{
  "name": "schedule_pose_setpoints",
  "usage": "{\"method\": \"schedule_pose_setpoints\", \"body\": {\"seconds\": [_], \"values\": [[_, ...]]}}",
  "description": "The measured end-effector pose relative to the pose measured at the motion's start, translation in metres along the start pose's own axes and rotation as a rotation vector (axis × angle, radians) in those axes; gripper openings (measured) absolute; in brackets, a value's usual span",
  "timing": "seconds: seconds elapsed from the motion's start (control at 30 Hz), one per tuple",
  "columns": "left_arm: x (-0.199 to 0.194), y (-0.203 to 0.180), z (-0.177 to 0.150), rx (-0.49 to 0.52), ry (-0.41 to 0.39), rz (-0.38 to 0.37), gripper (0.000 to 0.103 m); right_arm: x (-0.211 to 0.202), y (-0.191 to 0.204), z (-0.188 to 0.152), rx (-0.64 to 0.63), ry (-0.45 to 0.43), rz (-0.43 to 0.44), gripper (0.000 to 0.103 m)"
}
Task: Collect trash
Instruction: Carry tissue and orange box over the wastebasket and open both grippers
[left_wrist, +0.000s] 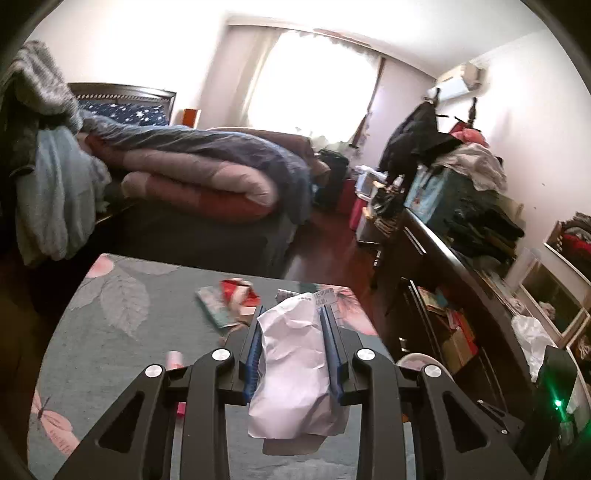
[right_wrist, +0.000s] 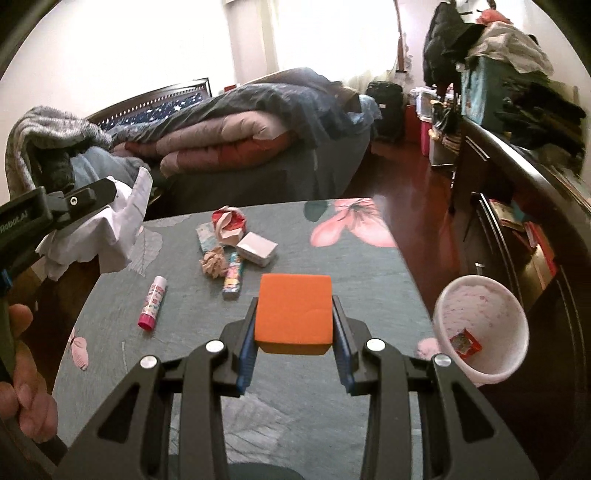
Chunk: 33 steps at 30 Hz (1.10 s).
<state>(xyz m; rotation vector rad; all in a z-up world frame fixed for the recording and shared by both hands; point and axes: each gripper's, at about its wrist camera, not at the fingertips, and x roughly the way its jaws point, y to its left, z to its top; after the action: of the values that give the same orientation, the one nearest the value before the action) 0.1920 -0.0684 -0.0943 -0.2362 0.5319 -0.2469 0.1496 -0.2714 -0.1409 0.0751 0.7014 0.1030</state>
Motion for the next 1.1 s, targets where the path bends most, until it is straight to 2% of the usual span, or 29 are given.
{"method": "schedule_pose_setpoints", "body": {"seconds": [0.37,0.73,1.1], "values": [[0.008,-0.069,-0.002,0.096,0.009,-0.098,0.03,-0.032,-0.064,-0.007,0.089,-0.054,-0.063,0.036],[0.05,-0.14,-0.02,0.18,0.079,-0.199,0.03,-0.044,-0.141,-0.019,0.201,-0.08,-0.152,0.036],[0.093,-0.211,-0.04,0.279,0.142,-0.282,0.03,-0.036,-0.216,-0.037,0.309,-0.065,-0.255,0.036]]}}
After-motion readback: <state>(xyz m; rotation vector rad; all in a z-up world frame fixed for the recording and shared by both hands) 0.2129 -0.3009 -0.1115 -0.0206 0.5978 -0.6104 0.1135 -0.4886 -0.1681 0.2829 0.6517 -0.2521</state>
